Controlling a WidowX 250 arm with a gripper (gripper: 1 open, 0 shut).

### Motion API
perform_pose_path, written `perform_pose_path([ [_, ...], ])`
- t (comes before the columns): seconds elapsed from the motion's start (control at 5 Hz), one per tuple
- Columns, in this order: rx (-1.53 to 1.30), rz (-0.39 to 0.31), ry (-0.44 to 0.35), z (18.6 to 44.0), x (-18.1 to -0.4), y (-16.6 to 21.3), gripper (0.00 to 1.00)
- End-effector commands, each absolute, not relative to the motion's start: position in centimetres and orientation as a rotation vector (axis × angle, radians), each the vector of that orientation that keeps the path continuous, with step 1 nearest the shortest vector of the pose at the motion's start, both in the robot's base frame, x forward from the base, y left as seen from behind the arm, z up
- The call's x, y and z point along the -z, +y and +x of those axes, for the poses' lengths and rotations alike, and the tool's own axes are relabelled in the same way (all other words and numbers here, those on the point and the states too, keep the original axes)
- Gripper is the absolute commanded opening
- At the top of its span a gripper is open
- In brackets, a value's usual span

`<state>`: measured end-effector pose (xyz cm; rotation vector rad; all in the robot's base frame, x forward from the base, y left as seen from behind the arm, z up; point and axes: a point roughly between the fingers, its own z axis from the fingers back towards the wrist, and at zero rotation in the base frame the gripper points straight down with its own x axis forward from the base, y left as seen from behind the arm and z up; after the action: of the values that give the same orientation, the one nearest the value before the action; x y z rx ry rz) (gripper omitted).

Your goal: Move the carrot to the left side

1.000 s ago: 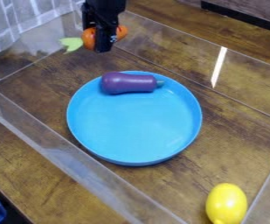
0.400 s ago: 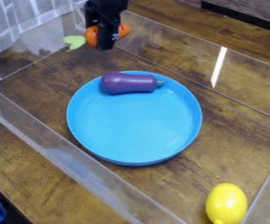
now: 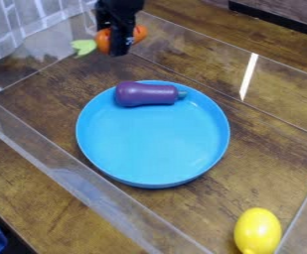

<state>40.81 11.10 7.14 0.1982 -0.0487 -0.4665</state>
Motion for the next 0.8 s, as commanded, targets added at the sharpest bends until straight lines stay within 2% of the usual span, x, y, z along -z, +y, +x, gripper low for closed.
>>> perform_pose_path([
  [0.0,0.424,0.233,-0.082,39.8,-9.6,13.0,0.00],
  [0.6,0.368,0.226,-0.040,38.2,-8.6,15.6,0.00],
])
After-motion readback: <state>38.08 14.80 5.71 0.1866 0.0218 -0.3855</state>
